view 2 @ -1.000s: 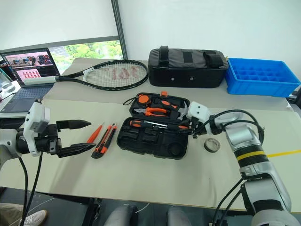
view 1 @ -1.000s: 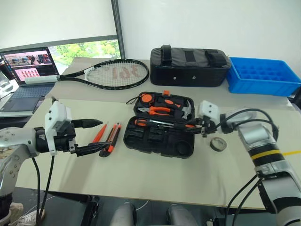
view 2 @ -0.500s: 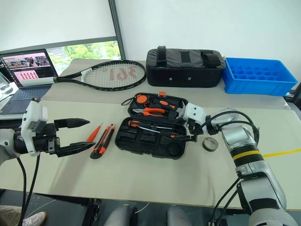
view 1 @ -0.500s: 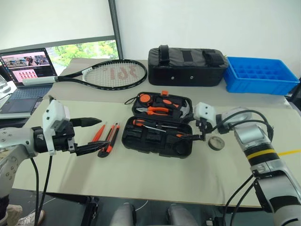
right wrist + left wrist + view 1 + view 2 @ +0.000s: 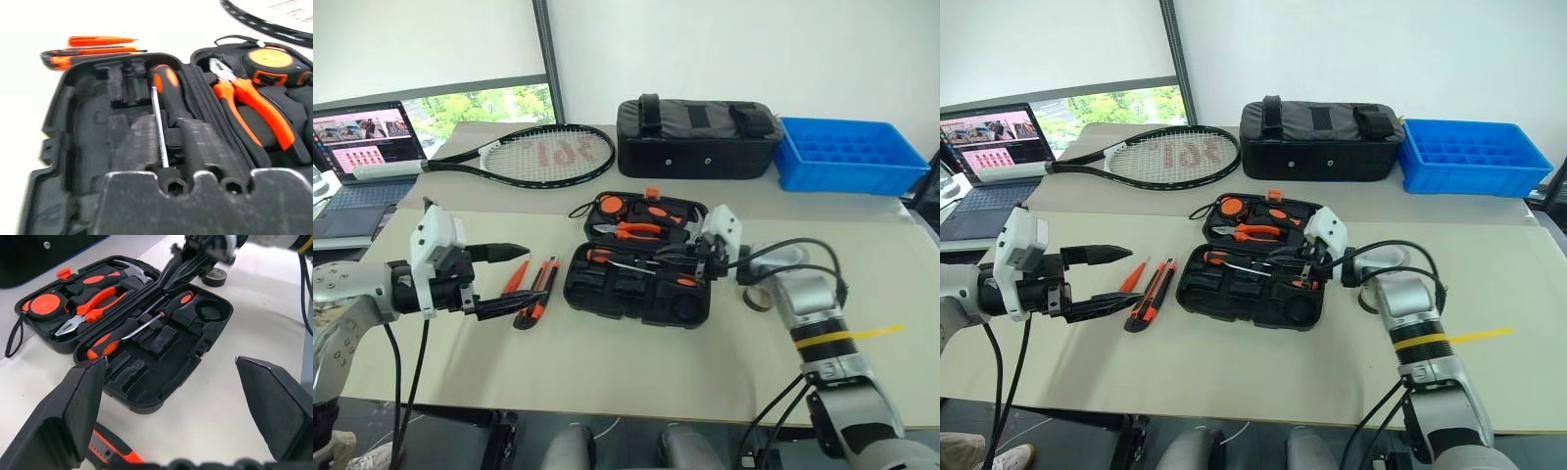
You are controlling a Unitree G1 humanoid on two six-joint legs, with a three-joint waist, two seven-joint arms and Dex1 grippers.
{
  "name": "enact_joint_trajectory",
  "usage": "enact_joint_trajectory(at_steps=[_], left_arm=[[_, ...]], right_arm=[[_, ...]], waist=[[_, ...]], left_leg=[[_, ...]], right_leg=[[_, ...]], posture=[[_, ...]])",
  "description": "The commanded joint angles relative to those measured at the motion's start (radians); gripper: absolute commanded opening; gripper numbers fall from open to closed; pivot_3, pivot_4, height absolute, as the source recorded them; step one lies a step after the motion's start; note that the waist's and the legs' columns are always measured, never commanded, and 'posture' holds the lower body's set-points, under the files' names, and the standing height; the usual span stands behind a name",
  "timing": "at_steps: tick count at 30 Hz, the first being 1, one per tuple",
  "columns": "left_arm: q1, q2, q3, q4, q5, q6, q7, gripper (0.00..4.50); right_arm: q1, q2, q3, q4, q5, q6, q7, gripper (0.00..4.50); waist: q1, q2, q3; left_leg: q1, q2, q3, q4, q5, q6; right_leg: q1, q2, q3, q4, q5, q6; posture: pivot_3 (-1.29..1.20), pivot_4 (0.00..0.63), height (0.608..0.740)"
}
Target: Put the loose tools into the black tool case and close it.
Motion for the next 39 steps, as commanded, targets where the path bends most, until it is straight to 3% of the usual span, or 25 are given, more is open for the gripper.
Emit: enact_joint_trajectory(at_steps=[1,7,12,16,23,29,39], left_arm=[[0.003,0.019,0.016,-0.017,-0.001,-0.02,0.0,4.5],[0.023,0.019,0.032,-0.026,-0.001,-0.018,0.005,4.5],[0.069,0.013,0.042,-0.037,0.004,-0.02,0.02,4.5],[0.107,-0.018,0.039,-0.023,0.032,-0.022,0.081,4.5],[0.186,-0.192,-0.056,-0.054,0.231,-0.061,0.393,4.5],[0.177,-0.299,-0.057,0.075,0.364,-0.09,0.594,4.5],[0.115,-0.327,-0.139,0.257,0.432,-0.123,0.605,4.5]], right_arm=[[-0.005,-0.021,0.063,0.092,-0.111,-0.088,-0.028,0.04],[-0.02,-0.045,0.136,0.13,-0.199,-0.036,-0.039,0.04],[-0.011,-0.052,0.131,0.085,-0.184,-0.065,-0.026,0.04],[-0.008,-0.035,0.054,0.01,-0.084,-0.101,-0.007,0.04],[0.079,-0.152,-0.106,-0.207,0.103,-0.029,0.092,2.11],[0.208,-0.277,-0.238,-0.382,0.242,0.051,0.143,4.13],[0.297,-0.386,-0.383,-0.489,0.376,0.111,0.165,4.13]], waist=[[0.0,0.0,0.0],[0.0,-0.001,-0.001],[0.0,-0.003,-0.002],[0.002,-0.003,-0.002],[0.006,-0.001,-0.001],[0.013,-0.003,0.0],[0.004,-0.003,0.0]], left_leg=[[0.0,0.0,0.0,0.0,0.0,0.0],[0.003,0.0,0.0,0.0,0.0,0.0],[0.004,0.0,0.0,0.0,0.0,0.0],[0.004,0.0,0.0,0.0,0.0,0.0],[0.0,-0.001,-0.001,-0.001,0.0,0.0],[0.0,0.0,-0.002,-0.002,0.0,0.0],[0.0,-0.001,-0.001,-0.002,0.0,0.0]], right_leg=[[0.0,0.0,0.0,0.0,0.0,0.0],[0.003,0.0,0.0,0.0,0.0,0.0],[0.003,0.0,0.0,0.0,0.0,0.0],[0.003,0.0,0.0,0.0,0.0,0.0],[0.0,-0.003,-0.001,-0.001,0.0,0.0],[0.001,-0.003,-0.004,-0.002,0.0,-0.001],[0.002,-0.003,-0.004,-0.002,0.001,-0.001]], posture=[[0.0,0.15,0.708],[0.0,0.15,0.708],[0.0,0.15,0.708],[0.0,0.15,0.708],[0.0,0.15,0.708],[0.0,0.15,0.708],[0.0,0.15,0.708]])
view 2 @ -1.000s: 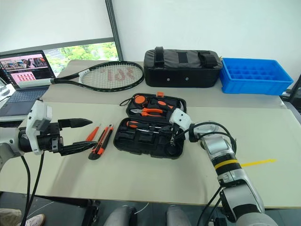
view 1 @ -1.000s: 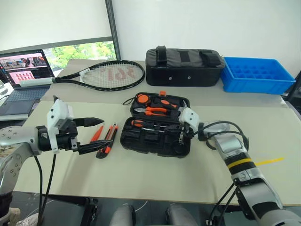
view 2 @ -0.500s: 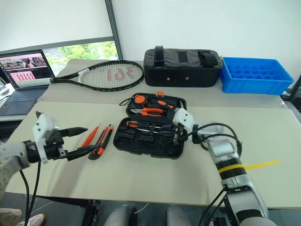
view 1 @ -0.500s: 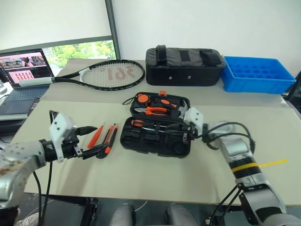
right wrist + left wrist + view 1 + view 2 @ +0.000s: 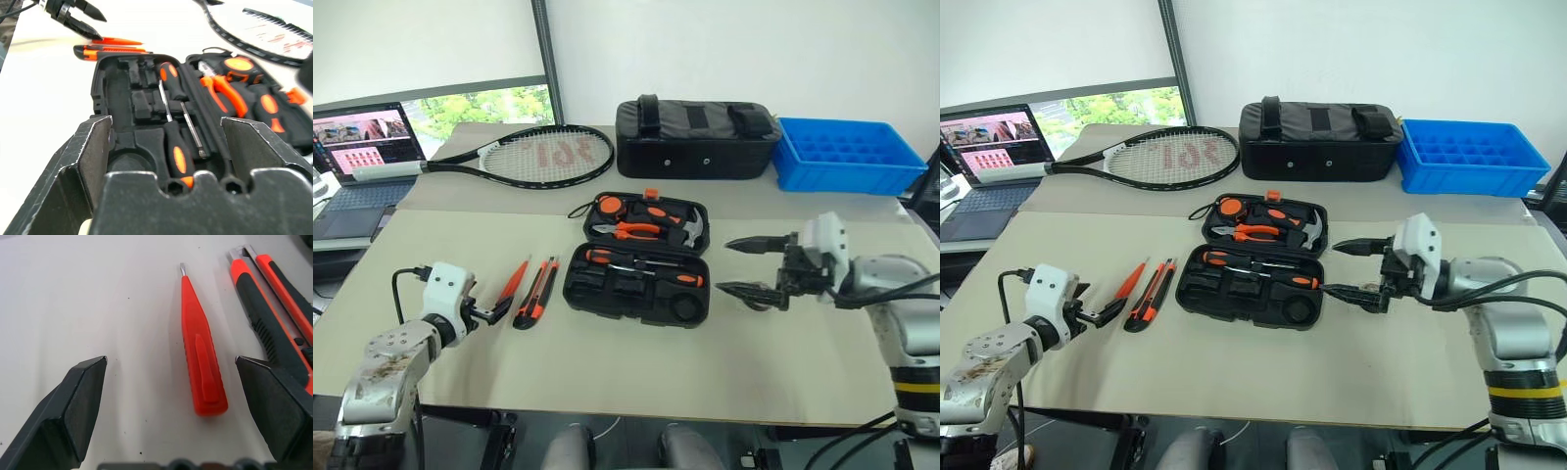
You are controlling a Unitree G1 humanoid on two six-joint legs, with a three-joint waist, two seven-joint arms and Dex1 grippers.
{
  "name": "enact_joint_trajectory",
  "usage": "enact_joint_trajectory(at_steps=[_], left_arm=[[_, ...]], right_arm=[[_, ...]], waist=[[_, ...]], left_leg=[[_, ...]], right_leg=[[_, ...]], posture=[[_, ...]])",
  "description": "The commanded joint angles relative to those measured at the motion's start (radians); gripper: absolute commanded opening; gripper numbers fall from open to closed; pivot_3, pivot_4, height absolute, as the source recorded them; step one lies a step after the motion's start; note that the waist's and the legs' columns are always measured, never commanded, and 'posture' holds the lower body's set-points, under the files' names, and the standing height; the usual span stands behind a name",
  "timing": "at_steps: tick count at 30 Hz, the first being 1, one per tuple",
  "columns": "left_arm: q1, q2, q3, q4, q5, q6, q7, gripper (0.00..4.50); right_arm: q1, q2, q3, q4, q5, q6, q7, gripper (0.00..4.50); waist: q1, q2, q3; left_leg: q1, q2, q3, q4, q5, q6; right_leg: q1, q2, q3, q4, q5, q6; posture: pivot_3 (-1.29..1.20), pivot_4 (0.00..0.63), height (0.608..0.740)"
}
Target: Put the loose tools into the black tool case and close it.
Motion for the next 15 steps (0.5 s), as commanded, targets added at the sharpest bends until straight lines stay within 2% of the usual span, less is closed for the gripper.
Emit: enact_joint_trajectory(at_steps=[1,4,7,12,15], left_arm=[[-0.024,-0.005,-0.043,0.038,0.03,-0.037,-0.014,4.5],[-0.054,-0.028,-0.083,0.089,0.041,-0.031,-0.014,4.5],[-0.071,-0.046,-0.091,0.13,0.043,-0.036,-0.016,3.78],[-0.075,-0.063,-0.067,0.169,0.036,-0.051,-0.015,1.84],[-0.073,-0.063,-0.039,0.188,0.03,-0.079,-0.014,0.95]], right_arm=[[0.003,-0.025,-0.072,-0.064,0.068,0.022,-0.009,4.13],[0.026,-0.05,-0.107,-0.088,0.137,0.052,0.038,4.13],[0.04,-0.076,-0.12,-0.088,0.164,0.064,0.07,4.23],[0.036,-0.1,-0.126,-0.048,0.158,0.036,0.107,4.23],[0.02,-0.099,-0.125,-0.02,0.158,0.022,0.116,4.23]], waist=[[0.001,0.0,0.0],[0.008,0.002,-0.001],[0.023,0.003,-0.002],[0.025,0.003,-0.002],[0.018,0.003,-0.002]], left_leg=[[0.0,0.0,0.0,0.0,0.0,0.0],[0.0,0.0,0.0,0.0,0.0,0.0],[0.0,-0.001,0.0,0.0,0.0,0.0],[0.001,-0.001,0.001,0.001,0.0,0.0],[0.002,-0.001,0.001,0.001,0.0,0.0]], right_leg=[[0.0,0.0,0.0,0.0,0.0,0.0],[0.0,0.0,0.0,0.0,0.0,0.0],[0.001,-0.001,0.0,-0.001,0.0,0.0],[0.001,-0.001,0.0,0.0,0.0,0.0],[0.001,0.0,0.001,0.001,0.0,0.0]], posture=[[0.0,0.15,0.708],[0.0,0.15,0.708],[0.0,0.15,0.708],[0.0,0.15,0.708],[0.0,0.15,0.708]])
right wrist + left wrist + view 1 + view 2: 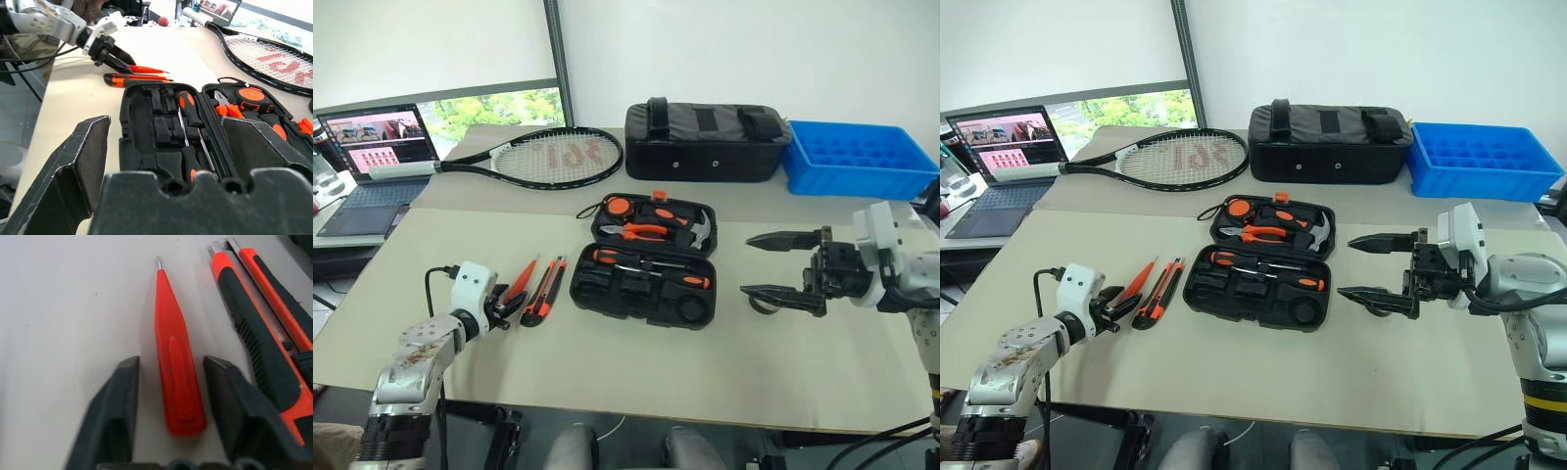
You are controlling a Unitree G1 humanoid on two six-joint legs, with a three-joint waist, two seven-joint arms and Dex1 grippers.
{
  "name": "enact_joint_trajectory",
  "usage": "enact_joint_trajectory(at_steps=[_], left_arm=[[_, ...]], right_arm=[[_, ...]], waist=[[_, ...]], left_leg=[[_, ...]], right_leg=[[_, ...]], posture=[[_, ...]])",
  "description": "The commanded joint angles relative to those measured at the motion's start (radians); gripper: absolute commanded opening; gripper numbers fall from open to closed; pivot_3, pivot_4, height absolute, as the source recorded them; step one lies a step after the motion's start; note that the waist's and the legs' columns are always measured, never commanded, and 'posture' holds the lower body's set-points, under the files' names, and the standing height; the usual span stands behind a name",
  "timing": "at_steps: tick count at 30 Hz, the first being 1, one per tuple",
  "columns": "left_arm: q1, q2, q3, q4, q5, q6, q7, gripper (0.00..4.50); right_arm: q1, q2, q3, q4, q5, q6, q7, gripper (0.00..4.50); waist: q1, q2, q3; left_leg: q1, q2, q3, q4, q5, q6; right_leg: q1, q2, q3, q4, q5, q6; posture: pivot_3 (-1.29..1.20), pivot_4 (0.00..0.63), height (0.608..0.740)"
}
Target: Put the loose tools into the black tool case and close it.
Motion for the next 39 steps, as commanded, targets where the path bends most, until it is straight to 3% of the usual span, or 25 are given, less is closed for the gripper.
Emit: enact_joint_trajectory(at_steps=[1,10,16,20,27,35,39], left_arm=[[0.011,0.007,0.04,0.057,0.01,-0.034,0.01,0.54],[-0.093,0.084,0.11,0.022,-0.079,-0.218,-0.181,0.5],[-0.344,0.128,-0.123,0.09,-0.054,-0.378,-0.544,0.5],[-0.509,0.11,-0.269,0.245,0.012,-0.491,-0.733,0.5],[-0.808,0.0,-0.474,0.727,0.206,-0.764,-0.933,0.5],[-0.931,-0.071,-0.5,0.995,0.291,-0.933,-0.993,0.5],[-0.993,-0.1,-0.511,1.101,0.356,-0.961,-0.933,0.5]], right_arm=[[-0.028,-0.013,-0.039,0.023,0.015,-0.03,0.016,4.23],[-0.024,-0.001,-0.058,0.086,0.029,-0.063,0.035,4.23],[0.011,0.012,-0.087,0.104,0.037,-0.077,0.036,4.23],[0.038,0.024,-0.105,0.08,0.042,-0.078,0.024,4.23],[0.219,0.048,-0.238,-0.06,0.083,-0.057,-0.037,4.23],[0.344,0.06,-0.305,-0.149,0.119,-0.055,-0.082,4.23],[0.379,0.069,-0.324,-0.167,0.121,-0.06,-0.098,4.23]], waist=[[-0.005,0.0,0.0],[-0.004,-0.004,0.003],[0.024,-0.002,0.002],[0.024,-0.001,0.001],[0.014,0.0,0.002],[0.001,-0.005,0.005],[0.005,-0.007,0.006]], left_leg=[[0.0,0.0,0.0,0.0,0.0,0.0],[-0.002,0.001,0.0,0.0,0.0,0.0],[-0.004,-0.001,0.0,0.0,0.0,0.0],[-0.004,-0.001,0.001,0.0,0.0,0.0],[-0.006,0.0,-0.001,-0.001,0.0,0.001],[-0.007,-0.001,-0.001,0.001,0.0,0.001],[-0.007,-0.001,-0.002,0.002,0.0,0.001]], right_leg=[[0.0,0.001,0.0,0.0,0.0,0.0],[-0.001,0.001,-0.001,-0.001,0.0,0.0],[-0.001,0.0,-0.002,-0.004,0.0,0.0],[-0.001,0.001,-0.001,-0.005,0.0,0.0],[-0.002,0.004,-0.001,-0.005,0.0,0.0],[-0.002,0.004,0.0,-0.005,-0.001,0.002],[-0.001,0.004,0.0,-0.004,-0.002,0.004]], posture=[[0.0,0.15,0.708],[0.0,0.15,0.708],[0.0,0.15,0.708],[0.0,0.15,0.708],[0.0,0.15,0.708],[0.0,0.15,0.708],[0.0,0.15,0.708]])
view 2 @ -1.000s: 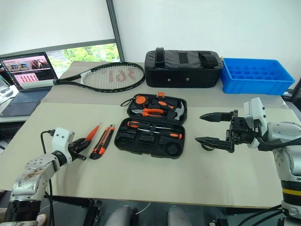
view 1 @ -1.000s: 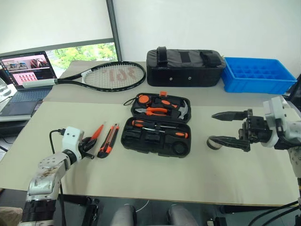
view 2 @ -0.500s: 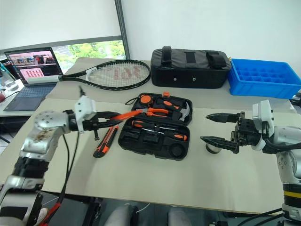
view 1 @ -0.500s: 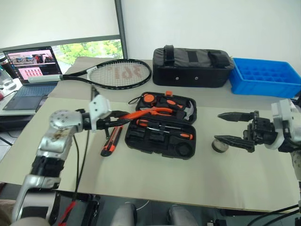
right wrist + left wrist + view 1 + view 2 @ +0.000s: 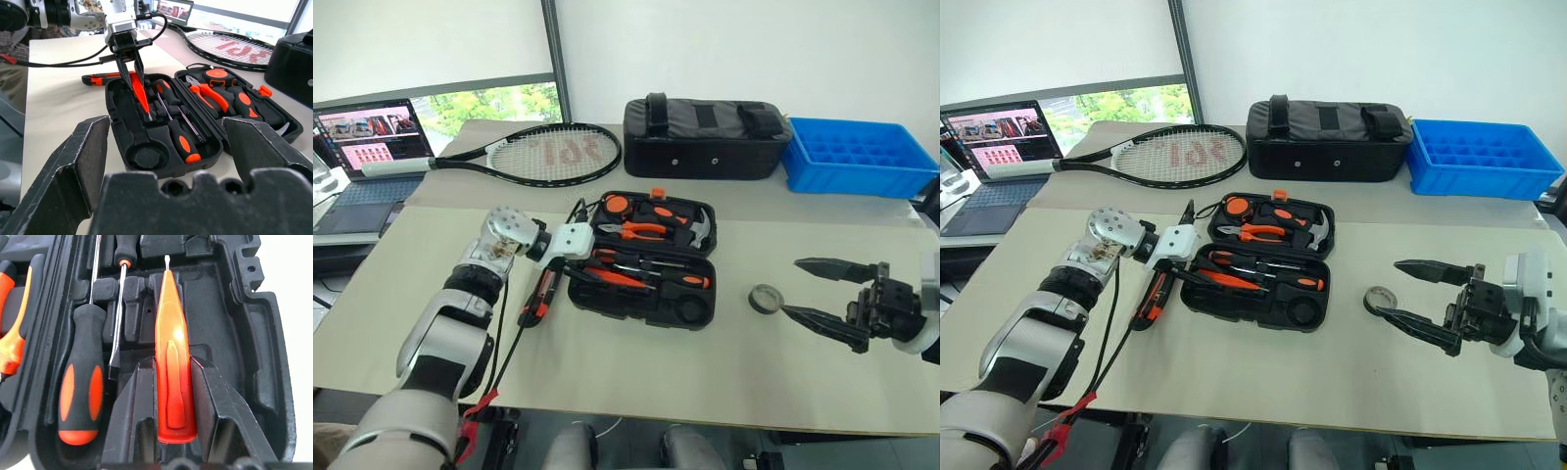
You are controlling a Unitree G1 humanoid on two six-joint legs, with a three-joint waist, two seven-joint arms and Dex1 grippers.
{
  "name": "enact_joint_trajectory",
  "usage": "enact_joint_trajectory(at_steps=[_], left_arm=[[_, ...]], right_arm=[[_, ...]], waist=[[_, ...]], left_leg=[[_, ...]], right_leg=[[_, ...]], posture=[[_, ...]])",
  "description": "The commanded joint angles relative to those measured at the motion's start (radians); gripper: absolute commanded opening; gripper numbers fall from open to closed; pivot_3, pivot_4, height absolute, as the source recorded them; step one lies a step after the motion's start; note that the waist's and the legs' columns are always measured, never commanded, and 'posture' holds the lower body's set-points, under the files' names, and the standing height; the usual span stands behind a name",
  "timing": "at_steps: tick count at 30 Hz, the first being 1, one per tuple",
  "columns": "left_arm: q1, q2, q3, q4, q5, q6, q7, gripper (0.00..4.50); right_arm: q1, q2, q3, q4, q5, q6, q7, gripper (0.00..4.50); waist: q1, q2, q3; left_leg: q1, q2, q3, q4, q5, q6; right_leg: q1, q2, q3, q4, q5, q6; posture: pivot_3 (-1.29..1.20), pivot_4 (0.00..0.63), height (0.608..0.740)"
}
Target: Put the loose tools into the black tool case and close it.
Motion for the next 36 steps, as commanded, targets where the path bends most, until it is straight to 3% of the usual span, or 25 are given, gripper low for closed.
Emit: enact_joint_trajectory(at_steps=[1,14,16,22,26,30,36], left_arm=[[-0.059,-0.006,0.003,0.07,0.051,-0.034,0.05,0.5],[-0.069,0.013,0.013,0.122,0.095,-0.027,0.011,0.5],[-0.068,0.011,0.017,0.126,0.099,-0.024,0.024,1.52],[-0.072,0.009,0.058,0.114,0.077,-0.055,0.083,3.53],[-0.08,-0.001,0.163,0.041,-0.047,-0.035,0.044,3.53],[-0.038,-0.011,0.238,-0.098,-0.168,0.109,-0.024,2.44],[0.107,-0.04,0.214,-0.224,-0.155,0.161,0.037,0.16]], right_arm=[[0.019,0.006,-0.049,-0.042,0.031,-0.006,-0.017,4.23],[-0.007,-0.003,-0.033,-0.008,0.025,-0.018,0.0,4.23],[-0.013,-0.004,-0.03,-0.006,0.025,-0.015,0.004,4.23],[-0.023,-0.006,-0.024,0.0,0.018,-0.01,0.013,4.23],[-0.019,-0.004,-0.027,-0.006,0.017,-0.009,0.012,4.23],[-0.008,-0.001,-0.031,-0.014,0.015,-0.009,0.007,4.23],[-0.018,0.009,-0.011,-0.005,0.006,-0.021,0.004,4.23]], waist=[[0.001,0.0,0.0],[-0.004,0.0,0.0],[-0.004,0.0,0.0],[-0.001,0.0,0.0],[0.0,0.001,0.0],[0.001,0.003,-0.001],[-0.002,0.006,-0.004]], left_leg=[[0.0,0.0,0.0,0.0,0.0,0.0],[0.001,0.0,0.0,0.0,0.0,0.0],[0.001,0.0,0.0,0.0,0.0,0.0],[0.001,0.0,-0.001,0.0,0.0,0.0],[0.0,0.0,-0.001,0.0,0.0,0.0],[0.0,0.0,-0.001,0.0,0.0,0.0],[0.002,0.0,-0.001,0.001,0.0,0.0]], right_leg=[[0.0,0.0,0.0,0.0,0.0,0.0],[0.0,0.001,0.0,0.002,0.0,0.0],[0.0,0.001,0.0,0.002,0.0,0.0],[0.0,0.001,0.0,0.002,0.0,0.0],[0.0,0.0,0.0,0.002,0.0,-0.001],[0.0,0.0,0.0,0.003,0.0,-0.001],[0.001,0.0,0.0,0.004,0.001,-0.002]], posture=[[0.0,0.15,0.708],[0.0,0.15,0.708],[0.0,0.15,0.708],[0.0,0.15,0.708],[0.0,0.15,0.708],[0.0,0.15,0.708],[0.0,0.15,0.708]])
